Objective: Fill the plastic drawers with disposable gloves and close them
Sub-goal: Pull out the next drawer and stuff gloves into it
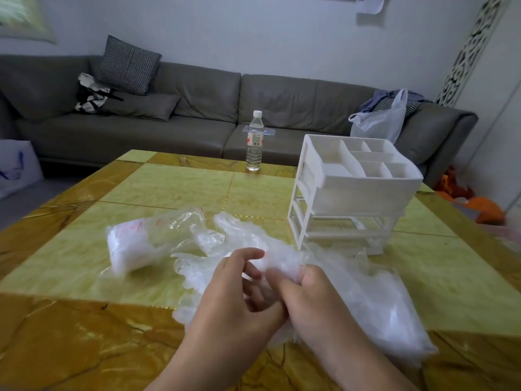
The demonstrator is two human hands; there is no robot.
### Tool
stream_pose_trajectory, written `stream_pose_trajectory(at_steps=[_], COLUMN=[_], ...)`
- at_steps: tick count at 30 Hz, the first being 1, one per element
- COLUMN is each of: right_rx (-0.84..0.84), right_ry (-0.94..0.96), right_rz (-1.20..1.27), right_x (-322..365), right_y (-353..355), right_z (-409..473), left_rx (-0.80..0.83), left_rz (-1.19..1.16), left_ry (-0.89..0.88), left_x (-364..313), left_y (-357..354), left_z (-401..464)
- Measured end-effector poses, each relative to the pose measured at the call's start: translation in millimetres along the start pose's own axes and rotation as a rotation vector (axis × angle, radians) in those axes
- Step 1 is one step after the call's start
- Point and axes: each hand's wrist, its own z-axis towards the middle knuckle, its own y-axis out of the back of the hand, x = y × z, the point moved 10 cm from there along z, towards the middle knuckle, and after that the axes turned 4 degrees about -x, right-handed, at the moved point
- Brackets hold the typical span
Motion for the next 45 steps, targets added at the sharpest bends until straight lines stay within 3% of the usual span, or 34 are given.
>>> stream_pose_trajectory(at_steps=[2, 5, 7, 9, 13, 16, 20, 26, 31, 33, 36, 42, 45], right_rx=[-0.014, 0.09, 0.21, 0.345, 0.367, 0.346, 0.342, 0.193, 0.212, 0.183, 0.159, 0.123, 0.09], right_ry=[0.001, 0.111, 0.188, 0.236, 0.228, 0.173, 0.194, 0.184, 0.106, 0.133, 0.225, 0.198, 0.143], right_rz=[-0.049, -0.185, -0.333, -0.45, -0.528, -0.542, -0.578, -0.462, -0.249, -0.263, -0.274, -0.299, -0.234], right_x=[-2.4, 14.3, 23.6, 28.1, 27.3, 24.4, 20.7, 21.7, 18.3, 22.5, 35.1, 27.8, 21.6], right_y=[6.5, 14.6, 9.1, -6.3, -8.5, -1.3, -2.7, 5.3, 13.4, 23.6, 31.1, 12.2, 20.8], right_z=[6.7, 1.3, -6.7, -17.2, -20.4, -20.1, -15.4, -9.9, -7.5, -6.4, -9.6, -2.2, 0.4], left_rx=[0.019, -0.046, 0.099, 0.269, 0.45, 0.507, 0.495, 0.207, -0.057, -0.077, 0.008, 0.296, 0.413], left_rz=[-0.012, 0.392, 0.608, 0.631, 0.648, 0.737, 0.634, 0.585, 0.487, 0.45, 0.472, 0.505, 0.484], left_ry=[-0.044, -0.46, -0.619, -0.573, -0.382, -0.262, -0.355, -0.45, -0.379, -0.345, -0.36, -0.389, -0.181], left_x=[-9.6, -61.2, -74.2, -64.2, -36.9, -25.7, -29.8, -38.1, -41.9, -40.2, -36.5, -35.5, -23.0], left_y=[6.2, 32.2, 24.4, 17.1, 13.9, 13.2, 7.7, 29.5, 73.2, 78.6, 65.6, 23.3, 30.5], left_z=[2.2, 1.6, -0.8, 2.5, 7.0, 6.5, 12.0, 25.1, 40.6, 43.4, 39.6, 23.2, 22.5])
